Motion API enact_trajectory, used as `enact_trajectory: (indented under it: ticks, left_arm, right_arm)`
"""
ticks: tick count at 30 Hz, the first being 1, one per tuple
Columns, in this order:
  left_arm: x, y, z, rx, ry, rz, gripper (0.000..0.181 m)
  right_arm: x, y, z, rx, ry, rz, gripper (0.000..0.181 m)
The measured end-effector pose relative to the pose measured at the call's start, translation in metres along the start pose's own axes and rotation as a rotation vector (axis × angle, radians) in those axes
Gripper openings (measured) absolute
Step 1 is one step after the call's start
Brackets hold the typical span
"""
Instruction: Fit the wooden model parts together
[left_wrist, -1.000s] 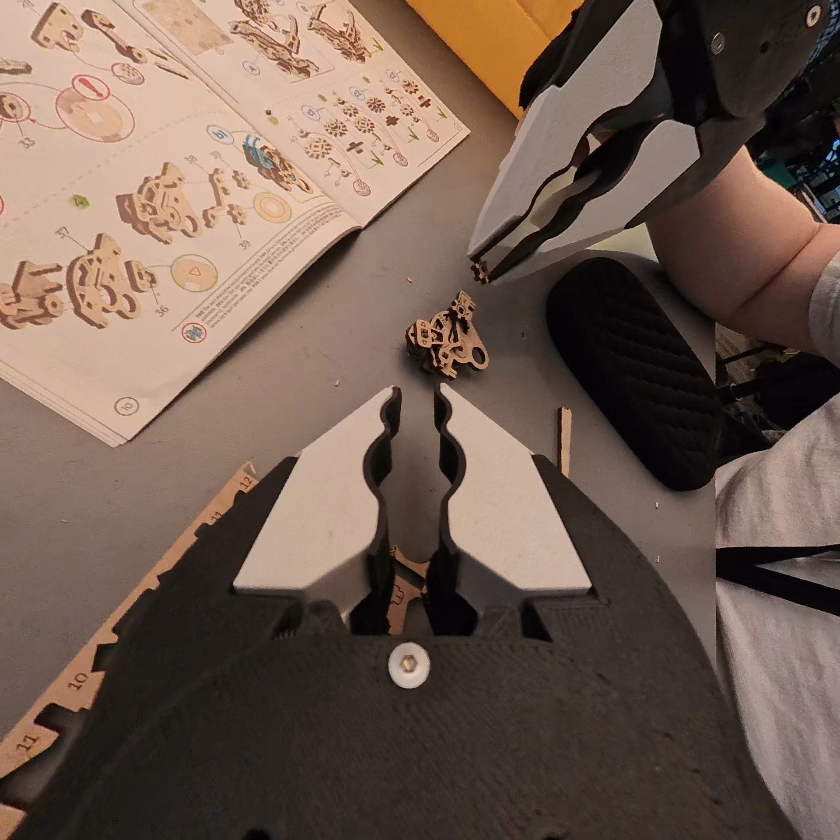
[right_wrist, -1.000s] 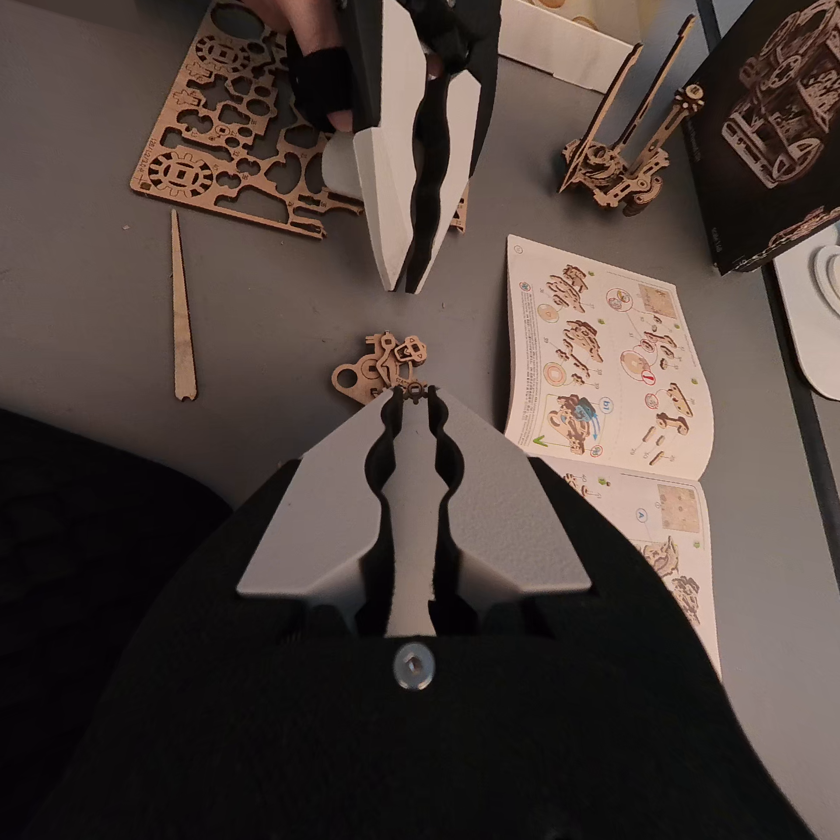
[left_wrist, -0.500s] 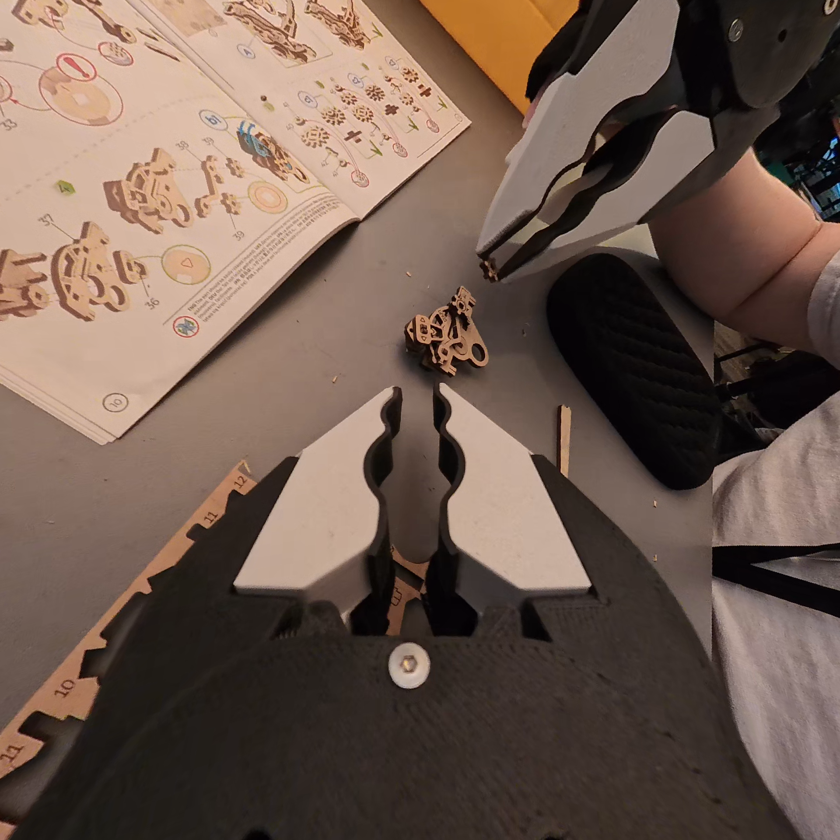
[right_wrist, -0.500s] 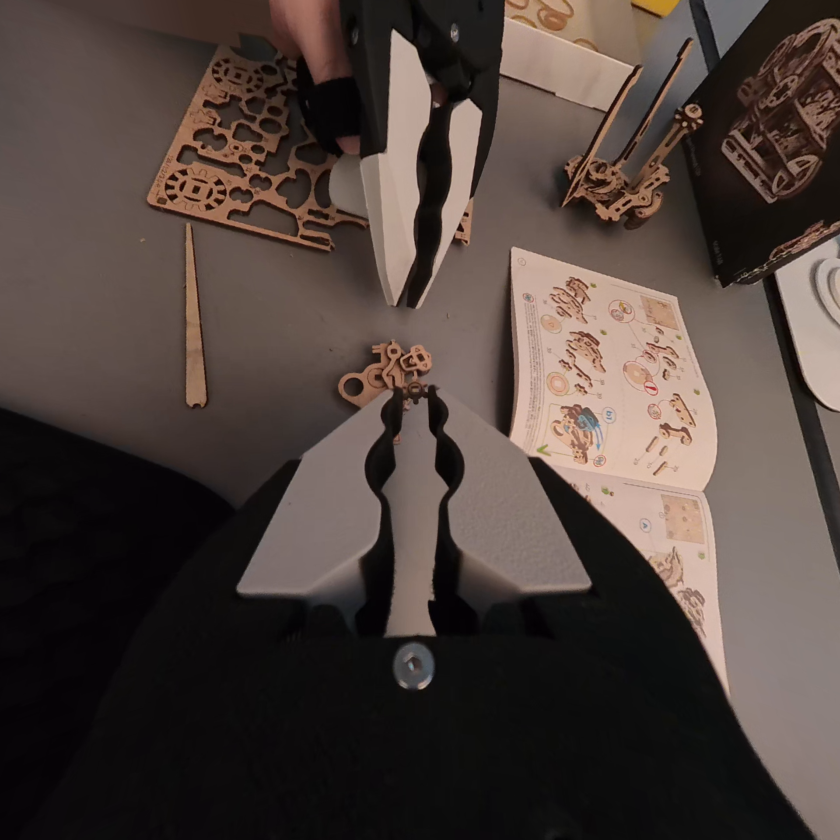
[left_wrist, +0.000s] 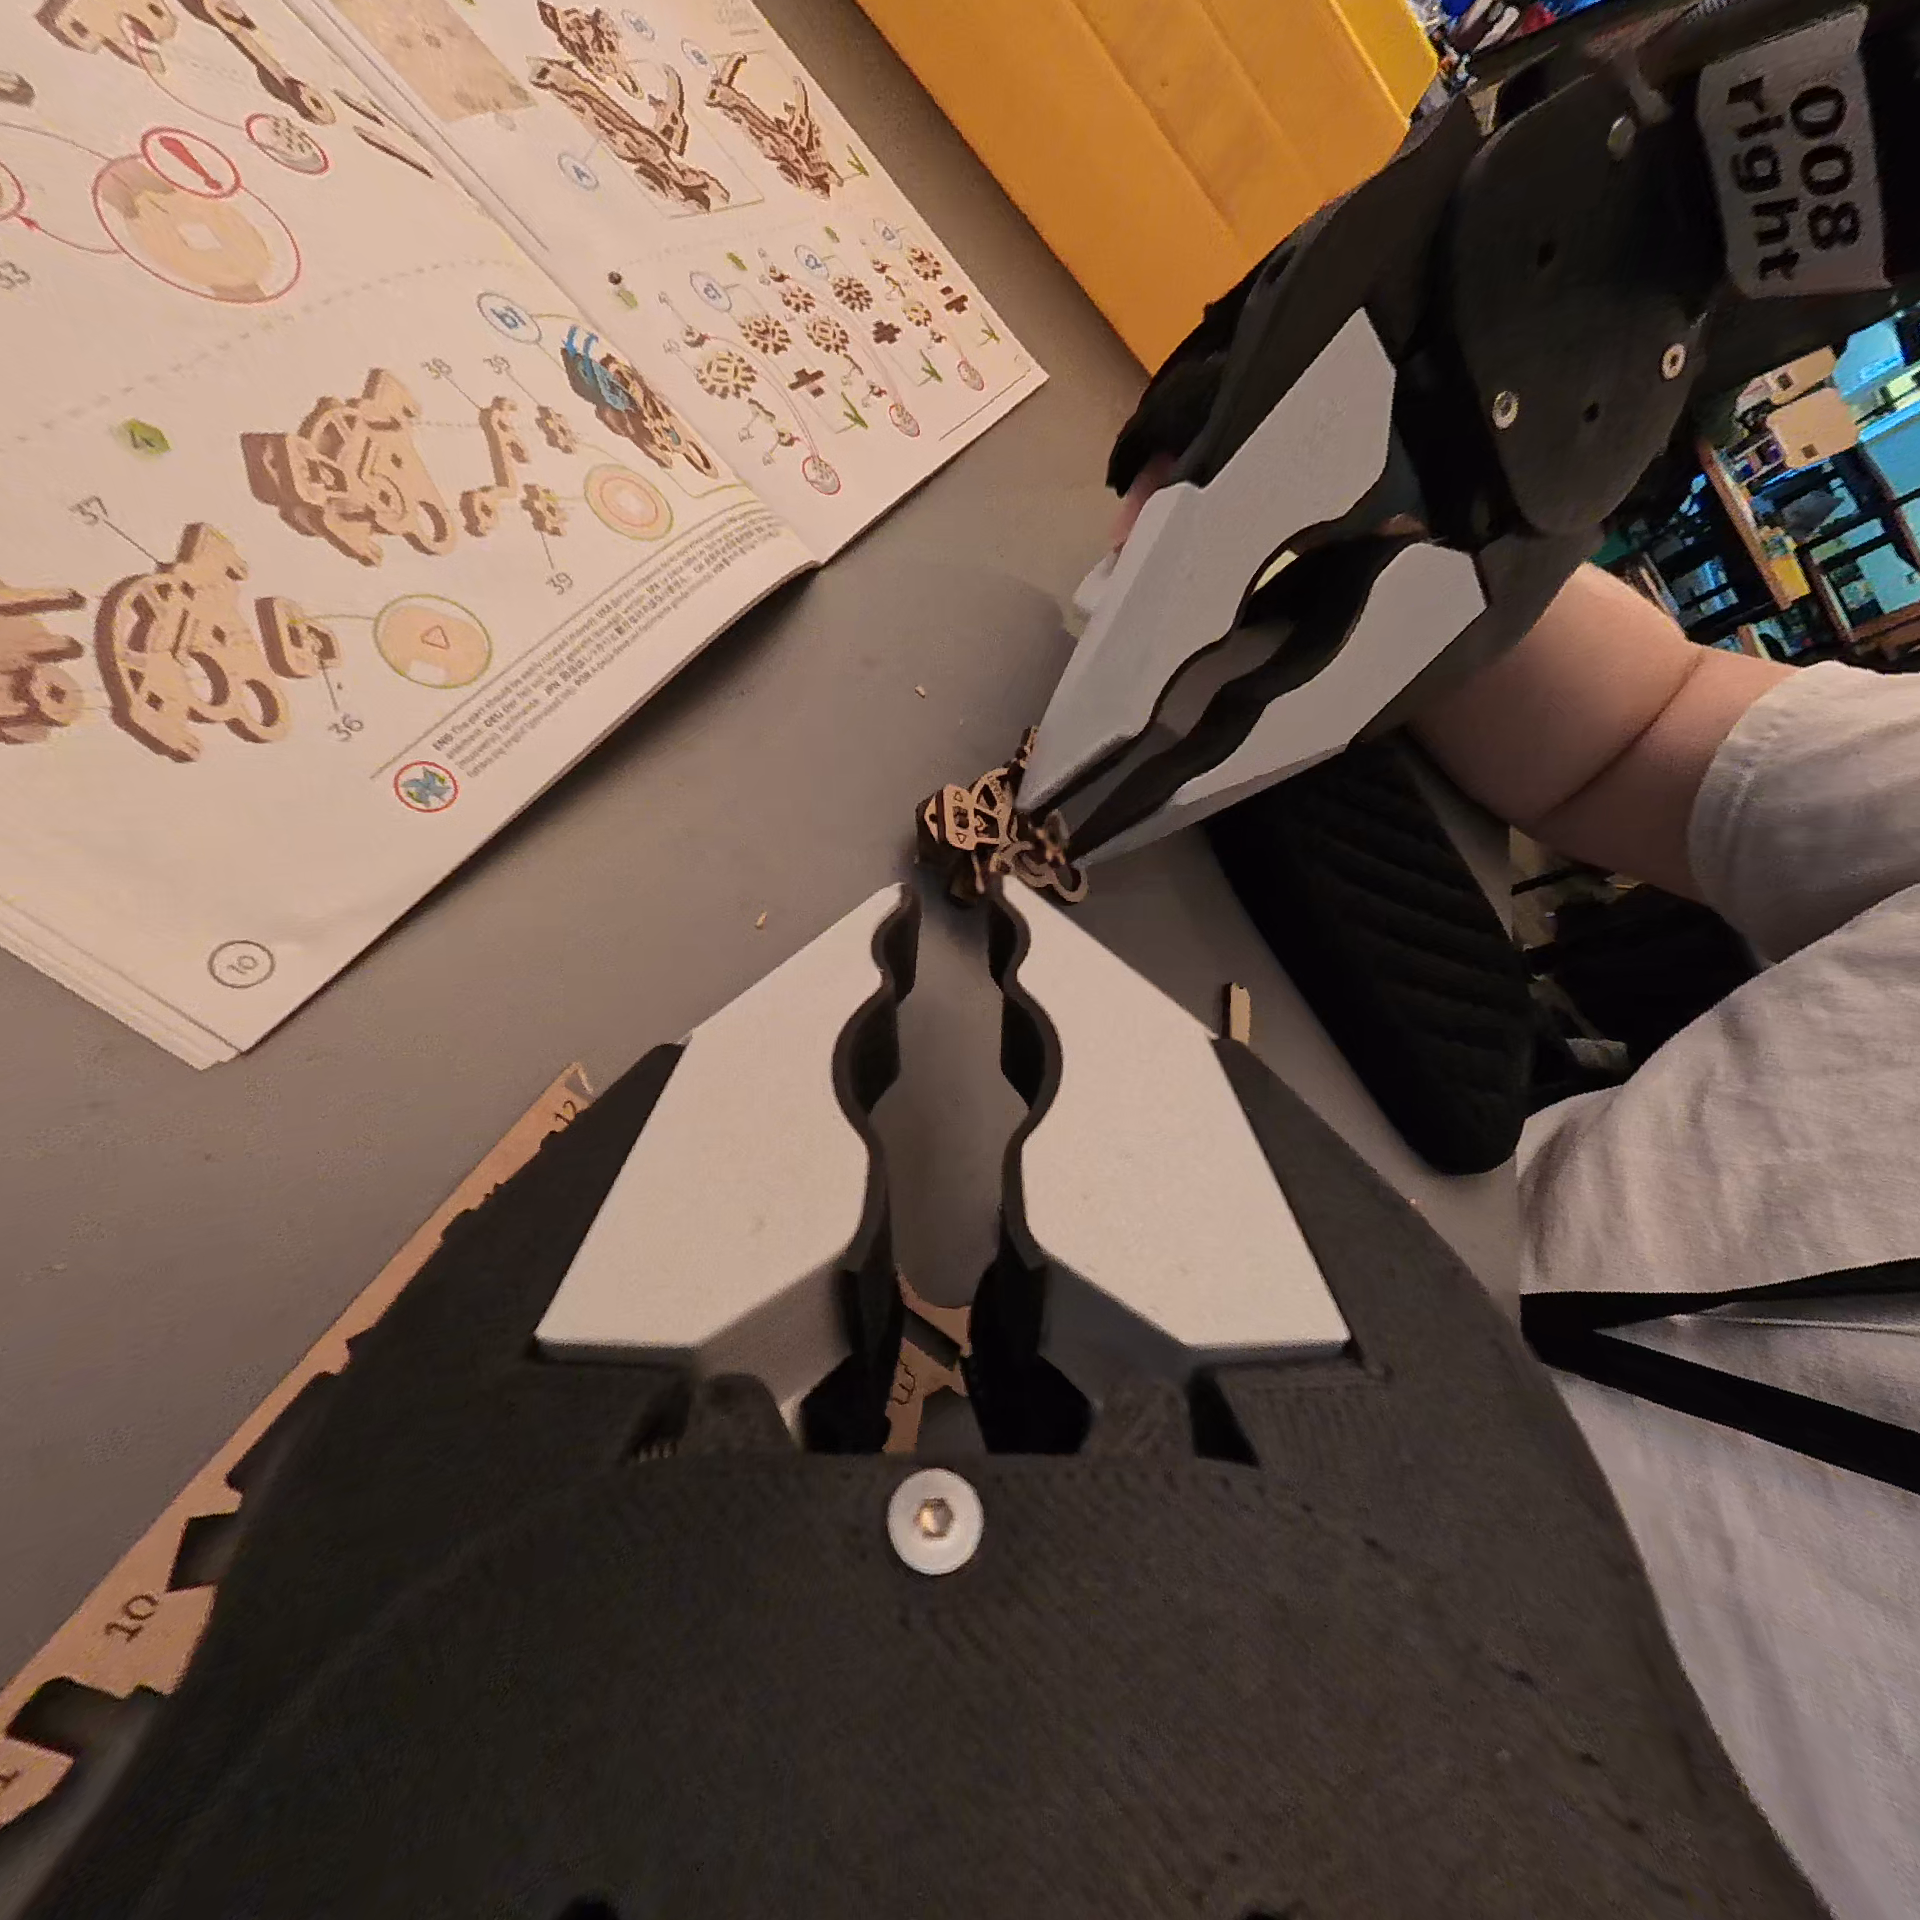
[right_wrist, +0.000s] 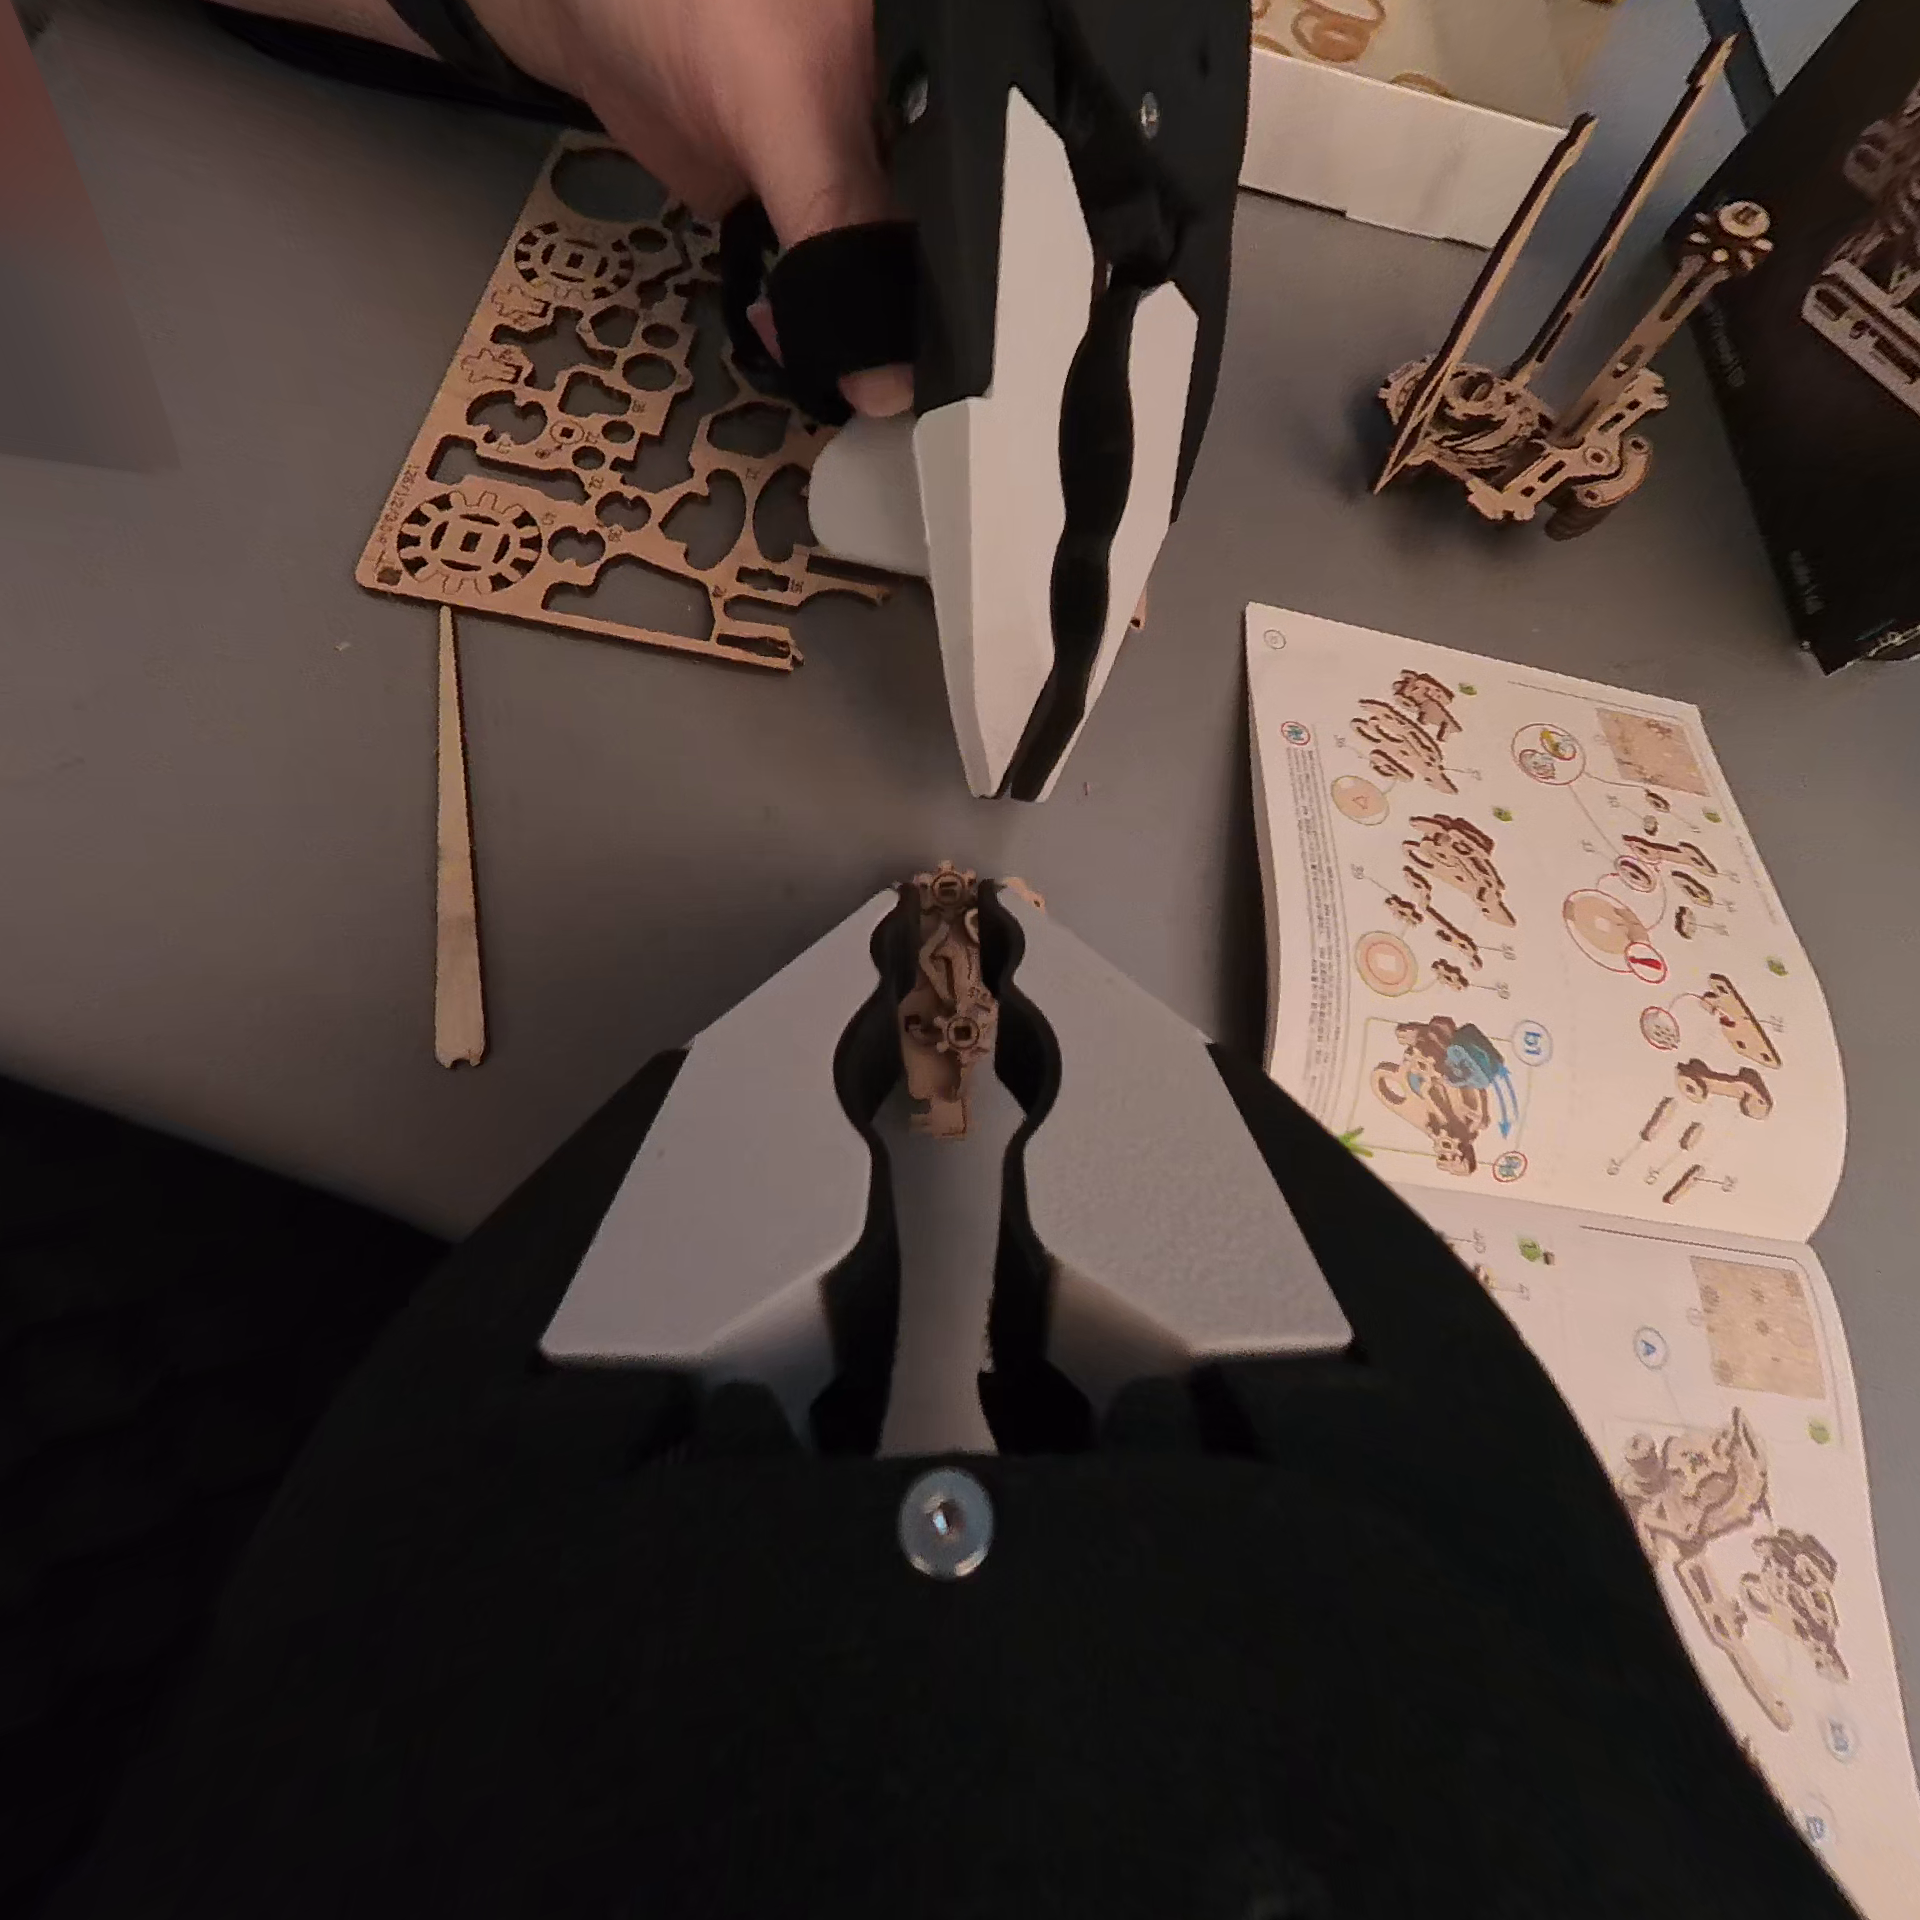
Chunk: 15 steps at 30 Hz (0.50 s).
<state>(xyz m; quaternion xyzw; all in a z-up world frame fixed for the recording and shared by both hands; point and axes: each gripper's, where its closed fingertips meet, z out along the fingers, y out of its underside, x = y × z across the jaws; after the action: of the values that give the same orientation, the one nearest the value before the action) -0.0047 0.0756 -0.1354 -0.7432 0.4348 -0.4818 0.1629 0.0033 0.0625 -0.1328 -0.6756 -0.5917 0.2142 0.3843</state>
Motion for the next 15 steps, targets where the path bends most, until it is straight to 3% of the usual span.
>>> enact_trajectory:
  ticks: [15]
  left_arm:
    - [0.0091,0.003,0.0064,-0.039,-0.005,0.104,0.014]
  right_arm:
    - [-0.0012,0.0051,0.0089,-0.037,-0.012,-0.006,0.009]
